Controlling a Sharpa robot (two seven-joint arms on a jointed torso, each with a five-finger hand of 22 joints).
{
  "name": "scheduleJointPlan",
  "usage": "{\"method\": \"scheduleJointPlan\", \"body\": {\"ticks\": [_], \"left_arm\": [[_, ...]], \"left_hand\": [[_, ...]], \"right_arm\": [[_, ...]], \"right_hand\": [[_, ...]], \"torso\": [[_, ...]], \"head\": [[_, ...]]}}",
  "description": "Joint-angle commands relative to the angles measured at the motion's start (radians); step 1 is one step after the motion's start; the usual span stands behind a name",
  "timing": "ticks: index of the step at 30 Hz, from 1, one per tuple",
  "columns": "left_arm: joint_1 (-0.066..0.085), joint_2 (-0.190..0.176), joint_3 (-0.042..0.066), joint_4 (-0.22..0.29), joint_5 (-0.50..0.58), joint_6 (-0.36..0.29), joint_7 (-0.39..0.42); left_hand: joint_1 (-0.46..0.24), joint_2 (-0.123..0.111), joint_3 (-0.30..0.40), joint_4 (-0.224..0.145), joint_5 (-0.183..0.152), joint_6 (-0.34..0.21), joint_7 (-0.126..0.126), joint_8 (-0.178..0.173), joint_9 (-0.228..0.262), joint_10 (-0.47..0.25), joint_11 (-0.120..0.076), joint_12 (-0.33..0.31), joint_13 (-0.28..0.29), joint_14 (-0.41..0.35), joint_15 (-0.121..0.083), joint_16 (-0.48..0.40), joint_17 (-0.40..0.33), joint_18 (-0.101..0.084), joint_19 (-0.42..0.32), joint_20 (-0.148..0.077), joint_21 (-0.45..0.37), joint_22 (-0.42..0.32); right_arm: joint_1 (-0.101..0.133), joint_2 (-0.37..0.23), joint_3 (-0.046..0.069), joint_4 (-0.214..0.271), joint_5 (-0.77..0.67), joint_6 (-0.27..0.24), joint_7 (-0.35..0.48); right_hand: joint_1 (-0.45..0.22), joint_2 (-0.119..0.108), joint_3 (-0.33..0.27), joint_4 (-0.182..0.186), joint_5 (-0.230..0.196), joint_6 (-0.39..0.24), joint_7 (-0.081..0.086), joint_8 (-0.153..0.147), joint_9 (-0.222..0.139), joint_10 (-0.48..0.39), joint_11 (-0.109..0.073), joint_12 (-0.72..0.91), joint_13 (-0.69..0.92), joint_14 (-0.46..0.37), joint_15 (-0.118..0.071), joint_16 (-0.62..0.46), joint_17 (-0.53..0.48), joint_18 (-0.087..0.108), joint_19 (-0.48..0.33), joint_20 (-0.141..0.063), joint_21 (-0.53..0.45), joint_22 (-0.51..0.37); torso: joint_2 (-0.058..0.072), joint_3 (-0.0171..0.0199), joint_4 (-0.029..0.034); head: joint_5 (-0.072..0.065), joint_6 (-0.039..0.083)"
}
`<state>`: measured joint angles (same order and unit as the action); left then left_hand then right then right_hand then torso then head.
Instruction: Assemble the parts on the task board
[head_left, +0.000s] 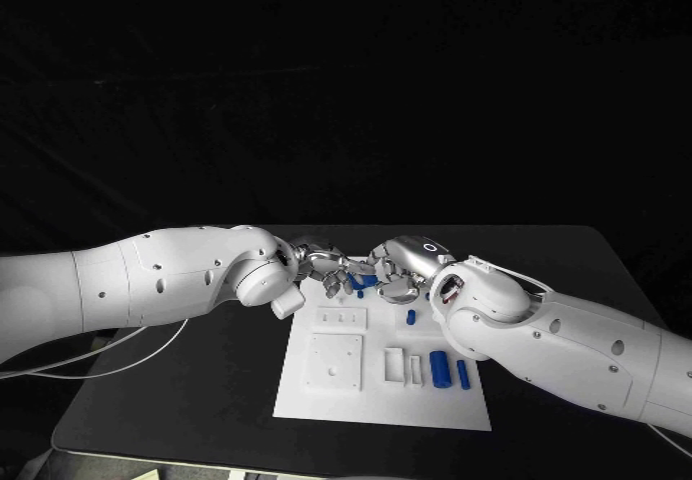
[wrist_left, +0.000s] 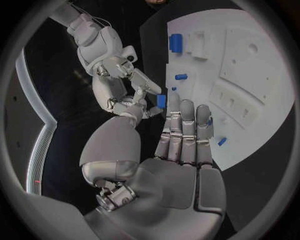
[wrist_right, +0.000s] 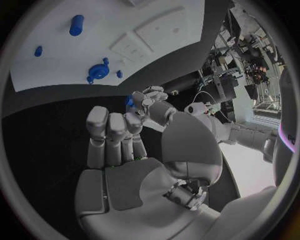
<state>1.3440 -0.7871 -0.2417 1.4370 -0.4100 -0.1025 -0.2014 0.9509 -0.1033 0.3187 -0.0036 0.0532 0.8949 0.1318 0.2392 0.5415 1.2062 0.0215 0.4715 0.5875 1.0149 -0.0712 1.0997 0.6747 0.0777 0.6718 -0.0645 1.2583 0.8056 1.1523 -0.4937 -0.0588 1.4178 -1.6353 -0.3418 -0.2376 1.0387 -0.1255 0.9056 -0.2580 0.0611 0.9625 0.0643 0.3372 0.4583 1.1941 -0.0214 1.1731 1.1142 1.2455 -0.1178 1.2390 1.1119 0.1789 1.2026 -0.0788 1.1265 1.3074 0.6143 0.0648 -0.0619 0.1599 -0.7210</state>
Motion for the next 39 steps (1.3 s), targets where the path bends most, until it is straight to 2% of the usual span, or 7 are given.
{"method": "scheduleJointPlan", "body": {"ticks": [1, 15, 16, 18, 20, 26, 39], "left_arm": [[0.000, 0.002, 0.001, 0.002, -0.002, 0.017, 0.014], [0.000, 0.003, 0.001, 0.003, 0.000, 0.036, 0.016], [0.000, 0.003, 0.001, 0.003, 0.000, 0.037, 0.016], [0.000, 0.003, 0.001, 0.003, 0.000, 0.042, 0.016], [0.000, 0.003, 0.001, 0.003, 0.000, 0.044, 0.016], [0.000, 0.003, 0.001, 0.002, 0.000, 0.048, 0.017], [0.000, 0.004, 0.001, 0.000, 0.000, 0.047, 0.021]], "left_hand": [[0.007, 0.005, -0.010, 0.000, -0.001, 0.009, -0.003, 0.003, -0.003, 0.007, -0.002, -0.004, 0.001, -0.004, -0.002, -0.005, 0.001, 0.003, -0.008, -0.102, -0.006, -0.002], [0.041, 0.044, -0.034, -0.014, 0.002, 0.031, -0.007, 0.012, -0.015, 0.020, -0.007, -0.015, 0.001, -0.002, -0.004, -0.005, 0.004, 0.000, -0.011, -0.104, -0.005, -0.003], [0.048, 0.049, -0.036, -0.019, 0.005, 0.034, -0.008, 0.014, -0.016, 0.022, -0.007, -0.016, 0.001, -0.002, -0.004, -0.005, 0.005, 0.000, -0.011, -0.104, -0.005, -0.003], [0.072, 0.066, -0.034, -0.038, 0.071, 0.043, -0.009, 0.018, -0.022, 0.028, -0.009, -0.021, 0.001, -0.002, -0.004, -0.006, 0.006, -0.004, -0.013, -0.104, -0.004, -0.004], [0.084, 0.077, -0.032, -0.051, 0.084, 0.049, -0.011, 0.021, -0.025, 0.031, -0.010, -0.023, 0.002, -0.001, -0.004, -0.006, 0.006, -0.005, -0.013, -0.104, -0.004, -0.004], [0.096, 0.093, -0.032, -0.075, 0.096, 0.058, -0.014, 0.025, -0.031, 0.037, -0.011, -0.028, 0.003, 0.000, -0.004, -0.006, 0.007, -0.008, -0.014, -0.104, -0.003, -0.004], [0.097, 0.107, -0.031, -0.087, 0.102, 0.062, -0.015, 0.026, -0.035, 0.041, -0.012, -0.031, 0.003, 0.000, -0.004, -0.007, 0.008, -0.010, -0.014, -0.104, -0.003, -0.005]], "right_arm": [[0.000, 0.002, 0.001, 0.004, -0.004, -0.003, 0.000], [0.000, 0.006, 0.001, 0.002, -0.004, -0.003, -0.001], [0.000, 0.006, 0.001, 0.001, -0.004, -0.003, -0.001], [0.000, 0.006, 0.001, -0.001, -0.001, -0.005, 0.001], [0.000, 0.007, 0.001, -0.002, -0.001, -0.005, 0.001], [0.000, 0.008, 0.001, -0.002, -0.001, -0.004, 0.001], [0.000, 0.011, 0.002, 0.001, 0.001, -0.002, 0.002]], "right_hand": [[-0.001, -0.009, 0.007, 0.000, -0.002, 0.080, 0.026, 0.003, 0.001, 0.007, 0.000, 0.003, 0.000, 0.002, -0.008, 0.004, -0.001, 0.083, 0.010, 0.000, 0.002, 0.000], [-0.001, -0.010, 0.009, 0.001, -0.002, 0.080, 0.026, 0.002, 0.001, 0.007, 0.000, 0.002, -0.001, 0.002, -0.008, 0.004, -0.001, 0.083, 0.010, 0.000, 0.001, 0.000], [-0.001, -0.010, 0.009, 0.001, -0.002, 0.080, 0.026, 0.002, 0.001, 0.006, 0.000, 0.002, -0.001, 0.002, -0.008, 0.004, -0.001, 0.083, 0.010, 0.000, 0.001, 0.000], [-0.001, -0.010, 0.009, 0.002, -0.002, 0.080, 0.026, 0.002, 0.001, 0.007, 0.000, 0.002, -0.001, 0.002, -0.008, 0.004, -0.001, 0.083, 0.010, 0.000, 0.001, 0.000], [-0.001, -0.011, 0.009, 0.002, -0.002, 0.080, 0.026, 0.002, 0.001, 0.007, 0.000, 0.002, -0.001, 0.002, -0.008, 0.004, -0.001, 0.083, 0.010, 0.000, 0.001, 0.000], [-0.001, -0.011, 0.009, 0.002, -0.002, 0.080, 0.026, 0.002, 0.001, 0.008, 0.000, 0.003, -0.001, 0.002, -0.008, 0.004, -0.001, 0.083, 0.011, 0.000, 0.001, 0.000], [-0.001, -0.012, 0.011, 0.003, -0.002, 0.080, 0.026, 0.002, 0.001, 0.008, 0.000, 0.002, -0.001, 0.002, -0.008, 0.003, -0.001, 0.083, 0.011, 0.000, 0.001, -0.001]], "torso": [[0.000, -0.0006, -0.0007], [0.001, -0.0015, -0.0004], [0.001, -0.0015, -0.0004], [0.001, -0.0012, -0.0002], [0.001, -0.0011, -0.0004], [0.001, -0.0007, -0.0012], [0.002, -0.0014, -0.0011]], "head": [[0.001, -0.002], [0.000, -0.003], [0.000, -0.003], [0.000, -0.003], [0.000, -0.003], [0.001, -0.003], [0.000, -0.005]]}}
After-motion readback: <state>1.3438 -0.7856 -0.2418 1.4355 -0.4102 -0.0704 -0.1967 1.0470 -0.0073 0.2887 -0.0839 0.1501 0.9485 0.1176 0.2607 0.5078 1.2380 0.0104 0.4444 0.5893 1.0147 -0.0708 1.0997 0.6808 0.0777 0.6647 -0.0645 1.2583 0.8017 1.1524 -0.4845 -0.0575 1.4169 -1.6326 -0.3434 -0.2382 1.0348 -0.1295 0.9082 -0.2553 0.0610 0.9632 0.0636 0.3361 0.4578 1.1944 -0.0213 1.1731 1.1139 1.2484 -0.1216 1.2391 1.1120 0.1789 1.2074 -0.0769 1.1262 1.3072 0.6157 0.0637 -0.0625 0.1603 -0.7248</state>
